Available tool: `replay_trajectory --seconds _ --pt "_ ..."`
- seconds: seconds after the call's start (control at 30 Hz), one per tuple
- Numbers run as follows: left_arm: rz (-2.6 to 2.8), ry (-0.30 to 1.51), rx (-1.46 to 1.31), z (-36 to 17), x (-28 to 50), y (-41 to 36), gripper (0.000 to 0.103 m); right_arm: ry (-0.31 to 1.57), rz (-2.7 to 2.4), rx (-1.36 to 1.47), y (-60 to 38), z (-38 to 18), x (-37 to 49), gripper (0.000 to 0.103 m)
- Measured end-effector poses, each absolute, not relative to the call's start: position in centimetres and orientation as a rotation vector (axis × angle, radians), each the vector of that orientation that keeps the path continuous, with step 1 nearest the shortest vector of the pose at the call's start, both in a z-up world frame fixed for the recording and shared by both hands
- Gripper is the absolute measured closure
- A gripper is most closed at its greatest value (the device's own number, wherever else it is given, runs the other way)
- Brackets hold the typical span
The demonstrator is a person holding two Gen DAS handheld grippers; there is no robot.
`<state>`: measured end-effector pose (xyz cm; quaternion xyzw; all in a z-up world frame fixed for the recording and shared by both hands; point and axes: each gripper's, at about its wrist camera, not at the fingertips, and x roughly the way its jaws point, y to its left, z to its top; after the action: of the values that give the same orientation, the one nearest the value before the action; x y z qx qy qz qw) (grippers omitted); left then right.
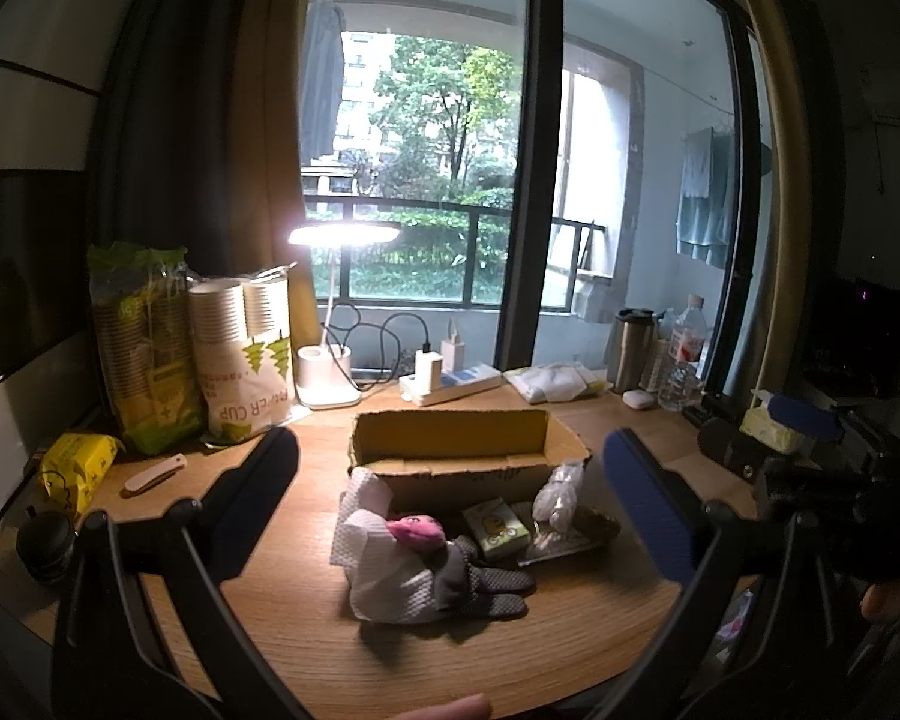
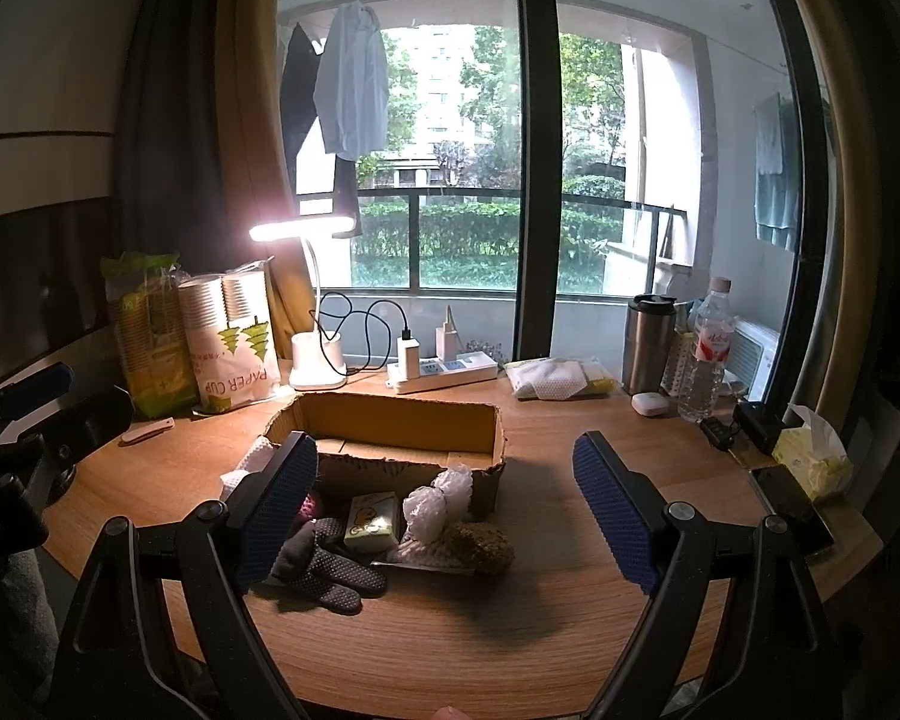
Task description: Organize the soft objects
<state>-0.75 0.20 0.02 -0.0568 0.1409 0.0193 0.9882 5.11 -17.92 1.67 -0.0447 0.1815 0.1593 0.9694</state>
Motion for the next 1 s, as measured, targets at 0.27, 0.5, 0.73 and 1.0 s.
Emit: replay_trajectory --seconds 0.27,0.5,0.73,1.0 --pt "0.036 0.284 -0.116 0.0 -0.8 0.2 0.0 0.369 0.322 -0.09 -17.9 1.7 5.2 0.013" --pt "0.035 0.292 -0.122 -0.2 -0.6 0.3 0.0 0.382 0.326 -0.09 -17.7 1.0 5.5 0.013" --pt "0.055 0.328 -0.133 -1.4 0.9 0.9 0.001 0.408 0.335 -0.101 -17.4 0.1 6.8 0.013" --pt "0.094 0.452 -0.143 -4.8 4.4 2.2 0.0 0.501 0.323 -0.095 -17.3 -2.7 10.1 0.013"
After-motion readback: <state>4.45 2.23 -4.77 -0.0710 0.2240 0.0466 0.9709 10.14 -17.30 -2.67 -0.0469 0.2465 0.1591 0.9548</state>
